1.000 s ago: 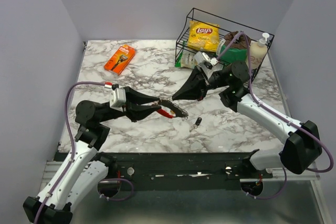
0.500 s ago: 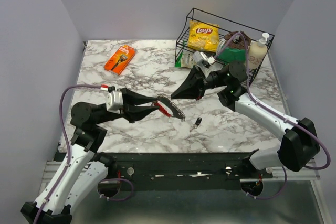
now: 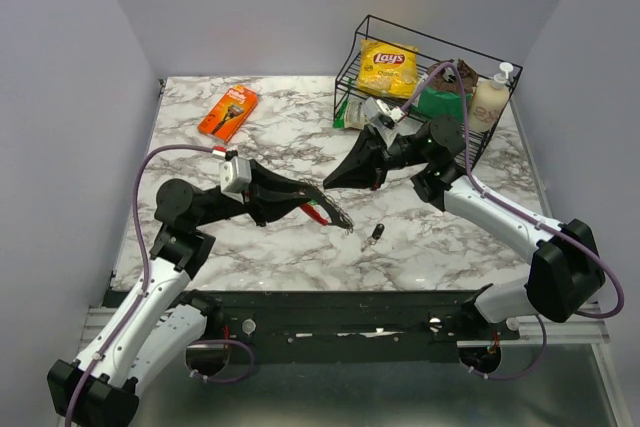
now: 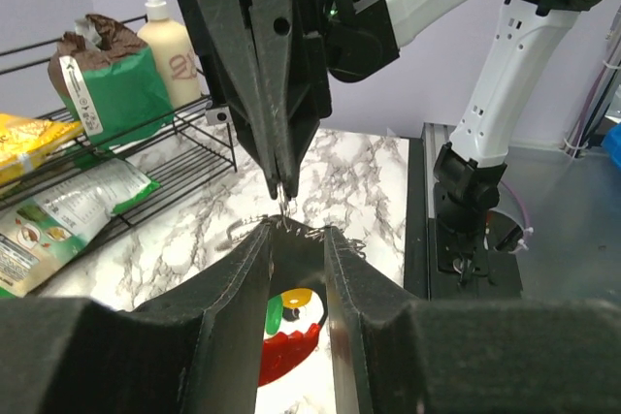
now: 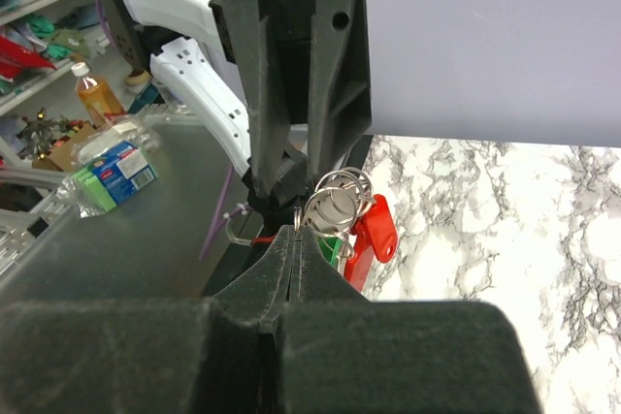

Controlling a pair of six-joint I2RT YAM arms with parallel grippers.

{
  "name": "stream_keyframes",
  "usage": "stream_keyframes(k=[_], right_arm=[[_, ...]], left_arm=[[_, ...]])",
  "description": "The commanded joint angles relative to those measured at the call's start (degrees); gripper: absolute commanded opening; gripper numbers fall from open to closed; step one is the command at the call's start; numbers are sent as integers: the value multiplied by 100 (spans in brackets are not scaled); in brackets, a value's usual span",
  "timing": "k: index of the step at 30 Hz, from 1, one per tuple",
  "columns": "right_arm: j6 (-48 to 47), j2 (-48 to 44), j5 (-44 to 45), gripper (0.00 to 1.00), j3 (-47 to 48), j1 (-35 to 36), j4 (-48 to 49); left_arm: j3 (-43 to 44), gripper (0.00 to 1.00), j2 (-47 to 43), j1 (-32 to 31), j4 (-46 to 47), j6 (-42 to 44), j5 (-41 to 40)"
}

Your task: Put the keys on the keyring

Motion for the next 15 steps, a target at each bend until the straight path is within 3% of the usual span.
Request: stream_keyframes(k=[1,15], right_arm=[[119,68,71,1,6,-5,304],[190,77,62,1,-12,4,410]], left_arm=[[-126,37,108,-9,331,-114,130],[-258,38,407,-9,833,-430,262]])
